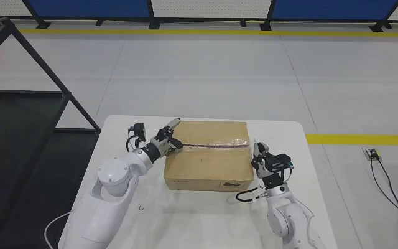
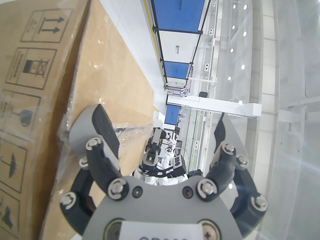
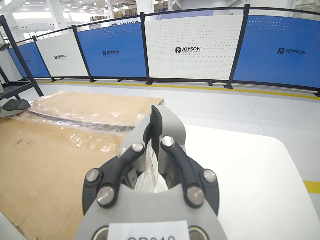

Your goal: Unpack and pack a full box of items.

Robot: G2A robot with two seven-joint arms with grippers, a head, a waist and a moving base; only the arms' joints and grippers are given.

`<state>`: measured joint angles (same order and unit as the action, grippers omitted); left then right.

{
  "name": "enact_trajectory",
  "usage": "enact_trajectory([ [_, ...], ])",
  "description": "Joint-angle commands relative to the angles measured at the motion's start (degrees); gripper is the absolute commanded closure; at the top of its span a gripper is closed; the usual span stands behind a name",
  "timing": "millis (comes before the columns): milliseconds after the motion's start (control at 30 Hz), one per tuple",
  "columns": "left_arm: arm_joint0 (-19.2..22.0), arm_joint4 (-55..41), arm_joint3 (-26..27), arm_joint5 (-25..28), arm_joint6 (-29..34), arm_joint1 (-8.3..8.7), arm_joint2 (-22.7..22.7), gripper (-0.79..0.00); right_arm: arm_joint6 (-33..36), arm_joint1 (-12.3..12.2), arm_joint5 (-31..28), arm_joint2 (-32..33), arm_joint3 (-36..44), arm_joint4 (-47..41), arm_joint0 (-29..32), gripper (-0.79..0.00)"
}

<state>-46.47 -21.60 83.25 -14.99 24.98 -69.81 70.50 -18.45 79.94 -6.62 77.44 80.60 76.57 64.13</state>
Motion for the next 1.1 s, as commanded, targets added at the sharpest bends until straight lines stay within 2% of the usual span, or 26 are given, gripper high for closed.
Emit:
enact_trajectory([
  [0, 0.0, 0.1, 0.0, 0.1, 0.1, -0.02, 0.0, -0.785, 0.2, 0.0, 0.1, 0.0, 0.1, -0.2, 0.0, -0.157],
  [33, 0.0, 0.0, -0.1, 0.0, 0.2, -0.04, 0.0, -0.785, 0.4, 0.0, 0.1, 0.0, 0.1, -0.2, 0.1, -0.252],
  [67, 0.0, 0.0, -0.1, 0.0, 0.2, -0.05, 0.0, -0.785, 0.5, 0.0, 0.2, 0.0, 0.2, -0.3, 0.1, -0.314],
  [167, 0.0, 0.1, -0.2, 0.1, 0.2, -0.1, 0.0, -0.785, 0.1, 0.0, 0.6, 0.2, 0.4, -0.7, 0.3, -0.332],
  [200, 0.0, 0.1, -0.3, 0.0, 0.2, -0.12, -0.1, -0.785, -0.1, 0.0, 0.7, 0.4, 0.6, -0.9, 0.3, -0.366],
  [367, 0.3, 0.2, -0.5, 0.0, 0.2, -0.25, -0.3, -0.785, -0.4, -0.1, 0.9, 1.0, 0.7, -1.3, 0.4, -0.379],
  [433, 0.4, 0.3, -0.7, 0.0, 0.3, -0.29, -0.4, -0.785, -0.4, -0.1, 1.1, 1.1, 0.8, -1.5, 0.5, -0.409],
  [500, 0.5, 0.2, -0.8, 0.1, 0.4, -0.32, -0.4, -0.785, -0.2, -0.1, 1.5, 1.3, 0.7, -1.8, 0.4, -0.388],
  [533, 0.5, 0.2, -0.8, 0.1, 0.4, -0.34, -0.3, -0.785, -0.1, -0.1, 1.6, 1.4, 0.7, -1.9, 0.4, -0.403],
  [567, 0.5, 0.1, -0.9, 0.1, 0.4, -0.36, -0.3, -0.785, -0.1, -0.1, 1.8, 1.5, 0.7, -2.1, 0.4, -0.474],
  [600, 0.6, 0.1, -0.9, 0.1, 0.3, -0.38, -0.3, -0.785, -0.1, -0.1, 2.0, 1.6, 0.7, -2.4, 0.4, -0.582],
  [667, 0.6, 0.1, -1.0, 0.1, 0.3, -0.4, -0.2, -0.785, 0.0, -0.1, 2.9, 2.1, 0.9, -3.2, 0.3, -0.68],
  [700, 0.6, 0.0, -1.0, 0.1, 0.3, -0.41, -0.1, -0.785, 0.0, -0.1, 3.3, 2.3, 1.1, -3.8, 0.3, -0.785],
  [867, 0.1, -0.2, 0.0, 0.6, 0.2, -0.4, 0.4, -0.785, -0.1, 0.2, 3.0, 3.7, 6.3, -10.9, 1.2, -0.785],
  [1067, -1.1, -0.6, 2.1, 1.2, 0.3, -0.31, 1.3, -0.785, 0.5, 0.1, 2.8, 3.9, 7.6, -11.2, 1.5, -0.785],
])
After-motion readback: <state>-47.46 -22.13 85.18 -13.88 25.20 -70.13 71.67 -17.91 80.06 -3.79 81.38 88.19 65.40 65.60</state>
